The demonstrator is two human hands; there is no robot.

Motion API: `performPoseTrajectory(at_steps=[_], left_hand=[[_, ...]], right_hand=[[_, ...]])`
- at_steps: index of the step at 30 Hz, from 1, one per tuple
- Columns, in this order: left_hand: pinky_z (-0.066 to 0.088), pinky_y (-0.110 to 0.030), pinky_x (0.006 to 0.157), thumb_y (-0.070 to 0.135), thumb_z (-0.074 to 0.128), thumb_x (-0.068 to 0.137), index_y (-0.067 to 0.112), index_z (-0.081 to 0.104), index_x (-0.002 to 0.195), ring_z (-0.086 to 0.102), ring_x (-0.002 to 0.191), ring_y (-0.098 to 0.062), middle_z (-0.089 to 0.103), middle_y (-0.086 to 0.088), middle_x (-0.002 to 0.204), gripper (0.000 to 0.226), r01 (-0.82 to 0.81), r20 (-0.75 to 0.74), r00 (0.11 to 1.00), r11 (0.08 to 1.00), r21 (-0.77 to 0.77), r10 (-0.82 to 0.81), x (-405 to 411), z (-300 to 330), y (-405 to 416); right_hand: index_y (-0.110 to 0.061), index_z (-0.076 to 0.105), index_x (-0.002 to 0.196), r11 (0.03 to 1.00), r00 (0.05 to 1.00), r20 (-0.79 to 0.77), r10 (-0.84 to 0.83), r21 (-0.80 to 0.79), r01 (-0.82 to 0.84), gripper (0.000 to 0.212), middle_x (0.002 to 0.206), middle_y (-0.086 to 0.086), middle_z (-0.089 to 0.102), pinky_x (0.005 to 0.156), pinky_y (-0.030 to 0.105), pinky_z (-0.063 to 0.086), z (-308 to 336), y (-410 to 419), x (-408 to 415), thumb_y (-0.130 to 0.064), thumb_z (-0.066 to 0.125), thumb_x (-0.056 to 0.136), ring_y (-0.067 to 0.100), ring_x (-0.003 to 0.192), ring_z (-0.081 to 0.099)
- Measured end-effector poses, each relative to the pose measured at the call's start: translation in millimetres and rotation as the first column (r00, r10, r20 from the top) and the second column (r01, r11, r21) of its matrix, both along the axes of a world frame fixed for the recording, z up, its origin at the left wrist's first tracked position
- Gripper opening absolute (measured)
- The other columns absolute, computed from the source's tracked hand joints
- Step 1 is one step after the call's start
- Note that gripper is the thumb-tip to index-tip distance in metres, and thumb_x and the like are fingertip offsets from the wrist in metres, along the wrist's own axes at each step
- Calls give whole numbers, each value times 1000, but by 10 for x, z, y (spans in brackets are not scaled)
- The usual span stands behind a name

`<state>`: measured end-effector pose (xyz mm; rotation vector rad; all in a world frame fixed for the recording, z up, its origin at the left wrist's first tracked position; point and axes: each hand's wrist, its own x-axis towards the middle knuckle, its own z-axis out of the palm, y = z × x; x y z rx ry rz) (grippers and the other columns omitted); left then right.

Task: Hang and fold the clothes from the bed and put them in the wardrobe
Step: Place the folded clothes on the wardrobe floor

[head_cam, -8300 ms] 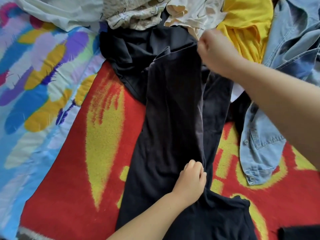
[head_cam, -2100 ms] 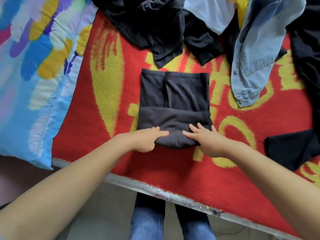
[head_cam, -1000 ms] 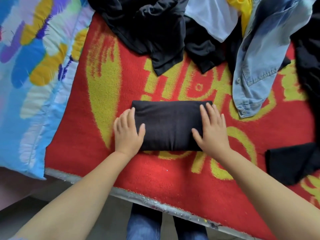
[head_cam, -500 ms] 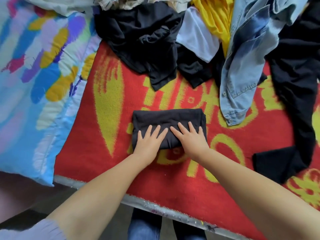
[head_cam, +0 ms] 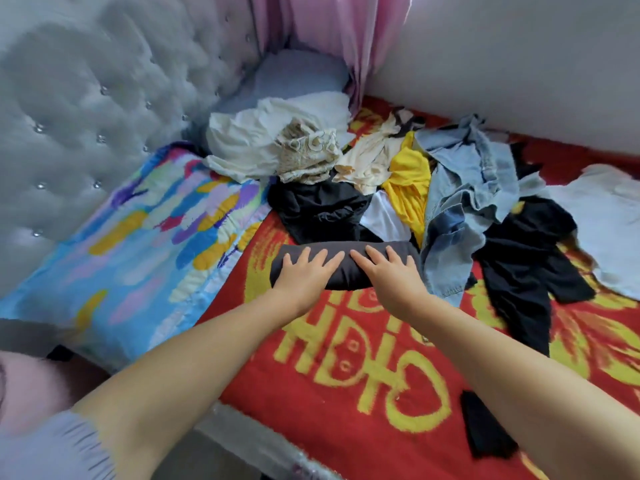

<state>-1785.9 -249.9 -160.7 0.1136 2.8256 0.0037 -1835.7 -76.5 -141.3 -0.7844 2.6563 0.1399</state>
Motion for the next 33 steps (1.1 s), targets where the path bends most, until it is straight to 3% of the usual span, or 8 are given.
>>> performPoseTrajectory(at_steps=[5, 10, 17, 21, 28, 33], left_hand=[[19, -63, 111, -6, 46, 92, 30, -9, 152, 10, 145, -37, 12, -8, 159, 88, -174, -38, 984, 984, -23, 173, 935, 376, 91], [21, -64, 109, -1, 49, 93, 28, -8, 152, 14, 144, -38, 13, -8, 159, 87, -388, -57, 921, 921, -31, 386, 2088, 572, 129], [23, -60, 110, 4, 49, 93, 26, -4, 152, 18, 142, -37, 17, -8, 157, 83, -697, -81, 717, 712, -84, 693, 4059, 726, -107], [24, -60, 108, -1, 46, 91, 27, -3, 152, 20, 140, -39, 19, -10, 156, 84, -823, -83, 568, 562, -86, 819, 5276, 795, -253], [39, -55, 98, 3, 50, 90, 24, -5, 153, 38, 128, -39, 31, -15, 147, 86, -921, -51, 369, 357, -155, 928, 7507, 846, -330], [44, -51, 89, 5, 55, 90, 26, -5, 152, 46, 119, -37, 37, -13, 140, 89, -943, -53, 277, 260, -209, 960, 8632, 948, -500]], right_hand=[[-34, -7, 152, 977, 975, -60, 215, 1, -215, 87, 161, -2, 6, 113, 60, 19, 336, -15, 585, 1, 47, 93, 34, 147, 7], [-37, -8, 151, 891, 889, -80, 452, -15, -454, 88, 161, -4, 5, 113, 57, 21, 455, -201, 1330, -1, 47, 94, 30, 147, 9], [-35, -4, 153, 632, 634, -85, 769, -46, -773, 81, 160, -7, 6, 113, 56, 23, 622, -984, 2843, -5, 44, 94, 29, 147, 11], [-34, -2, 153, 460, 460, -94, 883, -27, -888, 83, 160, -7, 8, 113, 55, 24, 700, -1481, 3931, -11, 51, 93, 28, 145, 15], [-31, -2, 153, 188, 186, -75, 980, 14, -982, 86, 159, -2, 10, 112, 59, 21, 752, -2112, 6122, -3, 51, 92, 32, 145, 14], [-32, -4, 153, 102, 103, -22, 994, -7, -995, 83, 161, 0, 6, 115, 61, 16, 801, -2489, 7260, -5, 48, 95, 35, 146, 10]])
